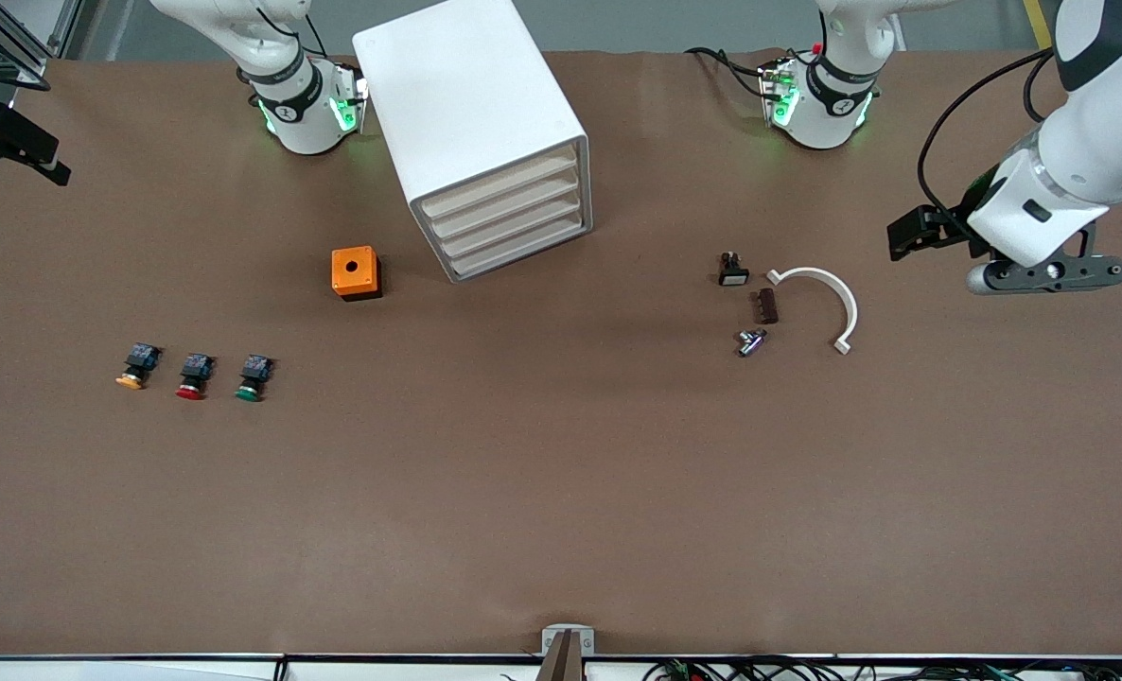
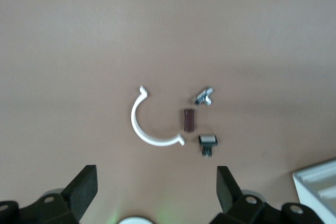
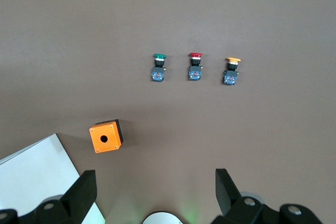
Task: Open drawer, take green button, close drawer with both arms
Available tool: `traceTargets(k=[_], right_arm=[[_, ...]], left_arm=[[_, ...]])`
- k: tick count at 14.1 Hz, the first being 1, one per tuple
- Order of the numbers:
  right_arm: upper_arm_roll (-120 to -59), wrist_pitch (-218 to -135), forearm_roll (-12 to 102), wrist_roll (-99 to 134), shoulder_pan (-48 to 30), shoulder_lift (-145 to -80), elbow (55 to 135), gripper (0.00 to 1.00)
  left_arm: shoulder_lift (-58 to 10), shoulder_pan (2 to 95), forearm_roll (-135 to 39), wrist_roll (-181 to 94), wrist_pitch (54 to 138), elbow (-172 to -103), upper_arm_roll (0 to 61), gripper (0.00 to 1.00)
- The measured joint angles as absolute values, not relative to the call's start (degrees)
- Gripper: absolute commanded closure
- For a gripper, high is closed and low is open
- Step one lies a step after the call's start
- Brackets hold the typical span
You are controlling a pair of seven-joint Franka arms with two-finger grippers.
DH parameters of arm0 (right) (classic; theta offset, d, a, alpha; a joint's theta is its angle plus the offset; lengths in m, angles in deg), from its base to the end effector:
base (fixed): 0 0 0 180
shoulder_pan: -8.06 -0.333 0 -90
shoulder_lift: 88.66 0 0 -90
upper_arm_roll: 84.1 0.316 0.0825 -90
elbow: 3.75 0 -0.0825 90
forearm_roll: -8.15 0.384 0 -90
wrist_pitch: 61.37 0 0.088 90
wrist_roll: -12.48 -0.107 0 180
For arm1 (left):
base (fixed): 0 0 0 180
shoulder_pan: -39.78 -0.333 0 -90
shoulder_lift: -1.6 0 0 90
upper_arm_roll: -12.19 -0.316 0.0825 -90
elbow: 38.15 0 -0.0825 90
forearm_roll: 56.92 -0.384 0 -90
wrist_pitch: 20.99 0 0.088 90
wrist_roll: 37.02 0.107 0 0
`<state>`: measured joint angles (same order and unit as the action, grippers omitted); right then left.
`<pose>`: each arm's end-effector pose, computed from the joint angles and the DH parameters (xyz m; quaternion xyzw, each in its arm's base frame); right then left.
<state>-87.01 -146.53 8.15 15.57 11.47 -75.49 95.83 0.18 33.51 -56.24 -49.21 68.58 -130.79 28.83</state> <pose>0.4689 -0.0551 0.6568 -0.9995 0.0275 0.0105 0.0067 0.5493 -0.0999 0.5890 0.9991 0.0160 -0.0398 0.0017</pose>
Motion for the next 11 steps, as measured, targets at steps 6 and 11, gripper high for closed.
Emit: traceTargets(k=[6, 11], right_arm=[[-87.12, -146.52, 8.66, 15.59, 11.89, -75.49, 95.84, 0.0], [-87.25, -146.35, 8.99, 15.61, 12.14, -75.49, 95.85, 0.0]], left_arm=[[0.33, 30.28, -56.34, -41.44, 69.91, -128.53, 28.77, 0.0], [0.32, 30.17, -56.34, -40.73, 69.91, -128.16, 29.41, 0.0]])
